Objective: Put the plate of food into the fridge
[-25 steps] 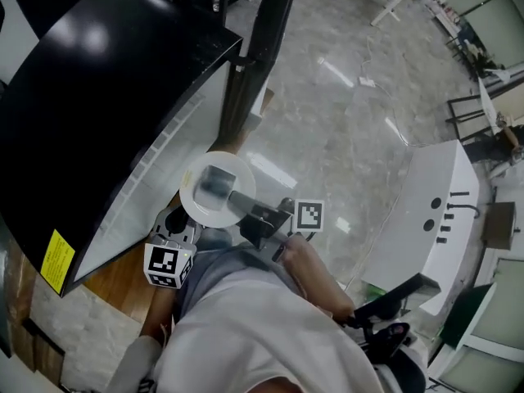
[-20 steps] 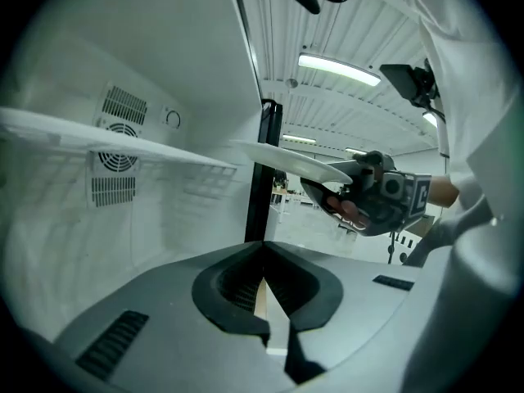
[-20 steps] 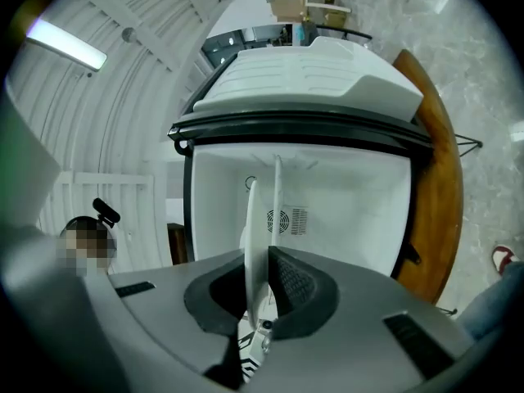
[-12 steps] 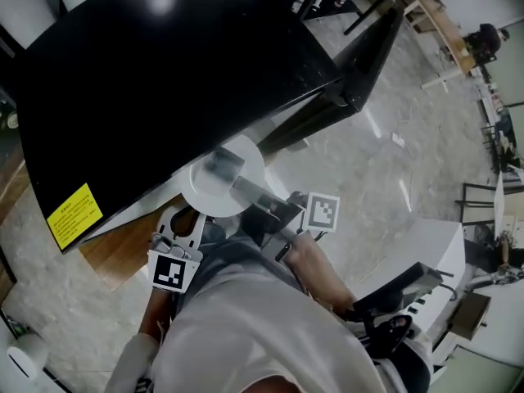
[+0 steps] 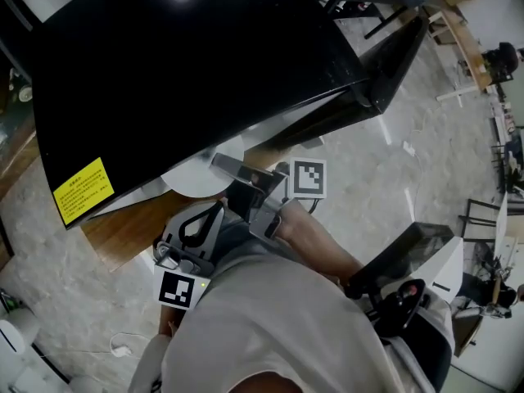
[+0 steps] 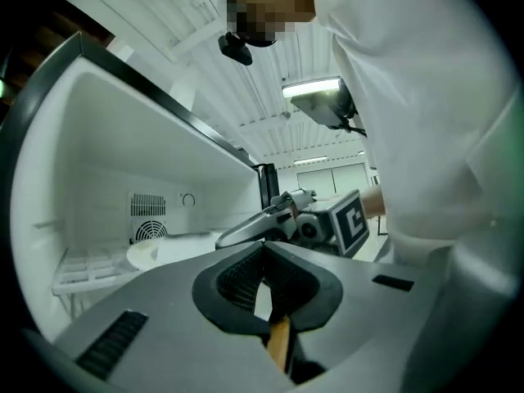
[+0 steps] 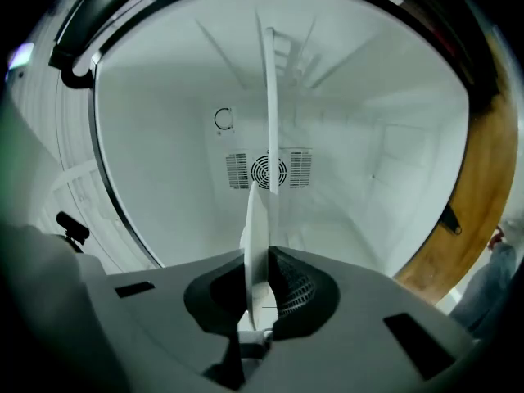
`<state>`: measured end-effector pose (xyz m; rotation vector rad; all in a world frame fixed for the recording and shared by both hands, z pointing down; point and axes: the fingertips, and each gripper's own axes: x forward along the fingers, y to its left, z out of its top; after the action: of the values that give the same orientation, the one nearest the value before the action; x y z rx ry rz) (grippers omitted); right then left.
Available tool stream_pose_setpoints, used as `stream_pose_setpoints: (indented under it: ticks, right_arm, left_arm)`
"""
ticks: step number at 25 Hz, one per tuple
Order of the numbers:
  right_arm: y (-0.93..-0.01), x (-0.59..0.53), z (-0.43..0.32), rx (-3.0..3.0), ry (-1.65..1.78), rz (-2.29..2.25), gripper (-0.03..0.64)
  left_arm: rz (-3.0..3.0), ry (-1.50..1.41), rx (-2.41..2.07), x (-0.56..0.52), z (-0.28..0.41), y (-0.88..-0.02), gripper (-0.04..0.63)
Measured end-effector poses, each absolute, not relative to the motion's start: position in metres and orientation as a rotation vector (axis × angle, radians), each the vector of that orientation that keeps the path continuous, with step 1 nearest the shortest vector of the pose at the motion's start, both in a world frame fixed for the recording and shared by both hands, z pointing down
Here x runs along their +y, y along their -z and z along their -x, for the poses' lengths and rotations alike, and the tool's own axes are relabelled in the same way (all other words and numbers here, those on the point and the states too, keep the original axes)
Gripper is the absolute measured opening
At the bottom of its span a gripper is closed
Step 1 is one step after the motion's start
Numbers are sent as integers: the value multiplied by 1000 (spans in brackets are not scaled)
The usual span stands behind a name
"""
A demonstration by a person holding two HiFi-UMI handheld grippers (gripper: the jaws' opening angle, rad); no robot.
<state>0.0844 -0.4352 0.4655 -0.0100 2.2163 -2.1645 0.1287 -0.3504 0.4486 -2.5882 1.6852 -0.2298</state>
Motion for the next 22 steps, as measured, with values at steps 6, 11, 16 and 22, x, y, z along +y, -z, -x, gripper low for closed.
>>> stream_pose_setpoints:
  ticks: [6,11,16,22]
  right_arm:
    - [-466,-433,-71,2224,2179,4,32]
    - [-467,-434,-59,2238,2154,1,32]
    - [-464,-442,-53,2178,2152,29,32]
    - [-461,-447,-52,2078,2190,1,34]
  left_arm:
    - [2596,205,1606,-351,-133,-437,18]
    - [2588,234,1606,-367,-126,-443,18]
    - [2603,180,1620,-379,-115,-442,18]
    - [2577,139,1663,-391,-100,-436,18]
